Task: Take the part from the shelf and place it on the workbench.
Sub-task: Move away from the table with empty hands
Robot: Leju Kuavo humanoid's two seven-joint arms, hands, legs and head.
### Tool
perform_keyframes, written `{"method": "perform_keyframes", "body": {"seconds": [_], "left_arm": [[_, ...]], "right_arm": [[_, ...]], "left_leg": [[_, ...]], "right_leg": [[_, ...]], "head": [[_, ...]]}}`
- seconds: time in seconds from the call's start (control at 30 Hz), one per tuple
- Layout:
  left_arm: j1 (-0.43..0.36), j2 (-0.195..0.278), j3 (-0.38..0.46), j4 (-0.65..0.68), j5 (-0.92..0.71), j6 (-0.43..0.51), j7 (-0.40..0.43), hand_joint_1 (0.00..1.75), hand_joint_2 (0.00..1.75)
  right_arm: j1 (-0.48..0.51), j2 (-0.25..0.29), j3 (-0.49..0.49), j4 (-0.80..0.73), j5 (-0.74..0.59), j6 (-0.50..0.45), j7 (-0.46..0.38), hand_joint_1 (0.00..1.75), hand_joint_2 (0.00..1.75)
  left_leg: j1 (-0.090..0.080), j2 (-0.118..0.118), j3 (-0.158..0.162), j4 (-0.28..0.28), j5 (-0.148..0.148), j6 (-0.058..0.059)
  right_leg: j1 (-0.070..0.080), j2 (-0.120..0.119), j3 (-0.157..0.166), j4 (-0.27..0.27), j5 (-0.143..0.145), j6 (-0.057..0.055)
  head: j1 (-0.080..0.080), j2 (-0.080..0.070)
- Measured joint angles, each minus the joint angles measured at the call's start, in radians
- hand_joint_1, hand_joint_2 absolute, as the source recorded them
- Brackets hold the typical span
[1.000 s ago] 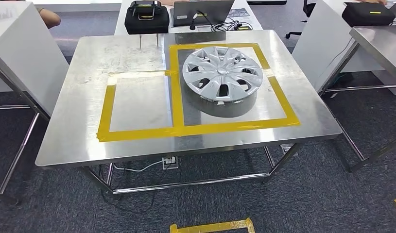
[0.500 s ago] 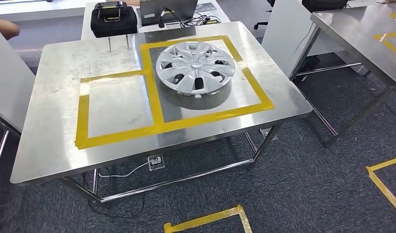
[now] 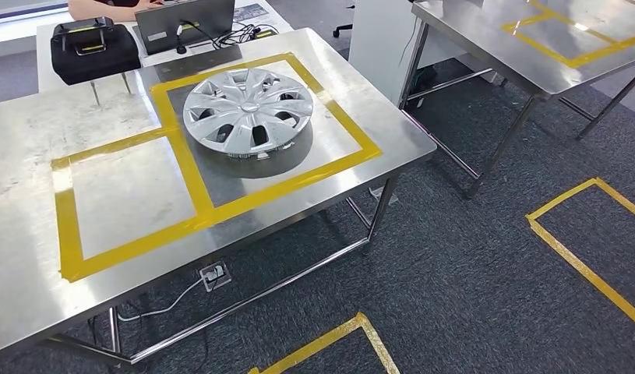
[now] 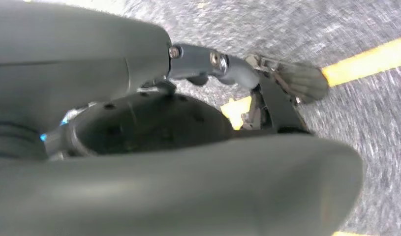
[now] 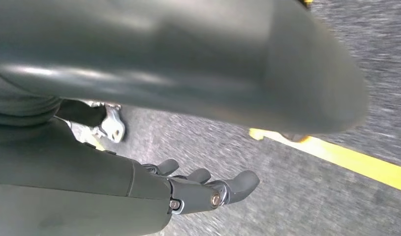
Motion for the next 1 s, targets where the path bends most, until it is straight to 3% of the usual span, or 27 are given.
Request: {"method": "perform_keyframes", "body": {"seconds": [0.03, 0.1, 0.17, 0.23, 0.27, 0.3, 0.33, 0.4, 0.47, 0.57, 0.63, 0.7, 0.73, 0.77, 0.8, 0.83, 0.9, 0.97, 1.0], "left_arm": [[0.000, -0.002, -0.007, 0.000, -0.017, 0.005, -0.010, 0.00, 0.00], [-0.001, -0.005, -0.021, 0.000, -0.046, 0.020, -0.017, 0.00, 0.00], [-0.001, -0.006, -0.035, 0.000, -0.063, 0.030, -0.006, 0.00, 0.00], [0.002, -0.006, -0.048, 0.000, -0.071, 0.034, 0.007, 0.00, 0.00], [0.002, -0.006, -0.053, 0.001, -0.072, 0.035, 0.010, 0.00, 0.00], [0.002, -0.006, -0.058, 0.001, -0.073, 0.035, 0.012, 0.00, 0.00], [0.000, -0.006, -0.062, 0.001, -0.073, 0.035, 0.013, 0.00, 0.00], [-0.003, -0.006, -0.070, 0.001, -0.073, 0.035, 0.014, 0.00, 0.00], [-0.004, -0.007, -0.076, 0.001, -0.072, 0.035, 0.019, 0.00, 0.00], [-0.006, -0.007, -0.083, 0.001, -0.072, 0.041, 0.045, 0.00, 0.00], [-0.009, -0.004, -0.091, 0.001, -0.077, 0.052, 0.073, 0.00, 0.00], [-0.010, -0.001, -0.104, 0.002, -0.090, 0.063, 0.102, 0.00, 0.00], [-0.009, 0.002, -0.111, 0.002, -0.099, 0.069, 0.117, 0.00, 0.00], [-0.008, 0.005, -0.119, 0.003, -0.111, 0.075, 0.130, 0.00, 0.00], [-0.006, 0.007, -0.127, 0.004, -0.122, 0.080, 0.139, 0.00, 0.00], [-0.004, 0.009, -0.134, 0.004, -0.133, 0.087, 0.145, 0.00, 0.00], [-0.005, 0.014, -0.149, 0.005, -0.153, 0.108, 0.142, 0.00, 0.00], [-0.010, 0.018, -0.163, 0.007, -0.173, 0.139, 0.127, 0.00, 0.00], [-0.013, 0.020, -0.170, 0.007, -0.183, 0.155, 0.118, 0.00, 0.00]], "right_arm": [[0.002, 0.001, 0.000, 0.001, 0.002, 0.000, -0.003, 0.00, 0.00], [0.005, 0.002, 0.002, 0.002, 0.011, 0.000, -0.011, 0.00, 0.00], [0.001, -0.001, 0.006, 0.003, 0.019, 0.000, -0.018, 0.00, 0.00], [-0.003, -0.005, 0.010, 0.003, 0.024, 0.000, -0.022, 0.00, 0.00], [-0.002, -0.007, 0.012, 0.003, 0.024, 0.000, -0.022, 0.00, 0.00], [0.000, -0.008, 0.013, 0.003, 0.025, 0.000, -0.023, 0.00, 0.00], [0.002, -0.010, 0.014, 0.003, 0.025, 0.000, -0.023, 0.00, 0.00], [0.002, -0.013, 0.015, 0.003, 0.025, 0.000, -0.023, 0.00, 0.00], [-0.002, -0.016, 0.016, 0.003, 0.026, -0.002, -0.023, 0.00, 0.00], [-0.001, -0.024, 0.017, 0.003, 0.026, -0.015, -0.023, 0.00, 0.00], [0.001, -0.028, 0.017, 0.003, 0.025, -0.027, -0.020, 0.00, 0.00], [0.001, -0.031, 0.018, 0.003, 0.024, -0.039, -0.016, 0.00, 0.00], [0.000, -0.032, 0.019, 0.003, 0.023, -0.044, -0.013, 0.00, 0.00], [0.000, -0.033, 0.019, 0.003, 0.022, -0.048, -0.011, 0.00, 0.00], [0.000, -0.034, 0.020, 0.003, 0.020, -0.052, -0.009, 0.00, 0.00], [0.000, -0.034, 0.020, 0.003, 0.017, -0.054, -0.008, 0.00, 0.00], [0.000, -0.033, 0.020, 0.004, 0.009, -0.057, -0.008, 0.00, 0.00], [-0.001, -0.032, 0.020, 0.004, -0.002, -0.056, -0.016, 0.00, 0.00], [0.000, -0.031, 0.020, 0.005, -0.007, -0.052, -0.023, 0.00, 0.00]], "left_leg": [[0.000, 0.012, 0.002, 0.000, 0.002, 0.008], [-0.001, 0.040, 0.002, -0.002, 0.009, 0.022], [-0.007, 0.070, -0.004, -0.002, 0.011, 0.029], [-0.014, 0.106, -0.010, -0.002, 0.011, 0.032], [-0.017, 0.123, -0.012, -0.002, 0.011, 0.033], [-0.019, 0.138, -0.012, -0.002, 0.010, 0.033], [-0.021, 0.152, -0.012, -0.002, 0.010, 0.033], [-0.026, 0.176, -0.009, -0.002, 0.009, 0.031], [-0.026, 0.196, -0.007, -0.004, 0.008, 0.024], [-0.022, 0.216, 0.006, -0.013, 0.006, 0.008], [-0.021, 0.170, -0.008, 0.028, -0.026, -0.003], [-0.019, 0.105, -0.064, 0.150, -0.087, -0.009], [-0.018, 0.089, -0.095, 0.210, -0.108, -0.010], [-0.018, 0.079, -0.114, 0.244, -0.108, -0.010], [-0.018, 0.073, -0.116, 0.242, -0.089, -0.009], [-0.018, 0.065, -0.100, 0.199, -0.051, -0.006], [-0.016, 0.022, -0.048, 0.068, 0.018, 0.003], [-0.014, -0.018, -0.011, -0.014, 0.033, 0.009], [-0.014, -0.023, -0.004, -0.023, 0.026, 0.011]], "right_leg": [[-0.002, 0.000, -0.004, 0.000, 0.002, 0.005], [-0.001, -0.046, -0.025, 0.038, -0.020, 0.011], [0.003, -0.111, -0.079, 0.151, -0.084, 0.012], [0.003, -0.130, -0.134, 0.271, -0.136, 0.011], [0.004, -0.133, -0.138, 0.288, -0.136, 0.008], [0.006, -0.136, -0.121, 0.265, -0.119, 0.003], [0.010, -0.144, -0.086, 0.205, -0.089, -0.004], [0.024, -0.187, -0.013, 0.066, -0.040, -0.023], [0.035, -0.210, 0.012, 0.008, -0.028, -0.034], [0.036, -0.177, 0.020, -0.009, -0.017, -0.043], [0.028, -0.155, 0.039, -0.030, -0.003, -0.049], [0.025, -0.132, 0.044, -0.037, 0.005, -0.055], [0.025, -0.117, 0.043, -0.036, 0.007, -0.056], [0.026, -0.100, 0.041, -0.034, 0.009, -0.057], [0.026, -0.082, 0.041, -0.033, 0.009, -0.057], [0.026, -0.064, 0.041, -0.030, 0.008, -0.056], [0.027, -0.033, 0.037, -0.022, 0.005, -0.050], [0.023, -0.008, 0.024, -0.013, 0.003, -0.039], [0.020, 0.004, 0.014, -0.012, 0.005, -0.031]], "head": [[0.004, 0.000], [0.017, 0.000], [0.033, 0.000], [0.041, 0.000], [0.043, 0.000], [0.045, 0.000], [0.047, 0.000], [0.051, 0.000], [0.049, 0.000], [0.050, 0.000], [0.046, 0.000], [0.031, 0.000], [0.025, 0.000], [0.020, 0.000], [0.017, 0.000], [0.013, 0.000], [0.006, 0.000], [0.003, 0.000], [0.003, 0.000]]}}
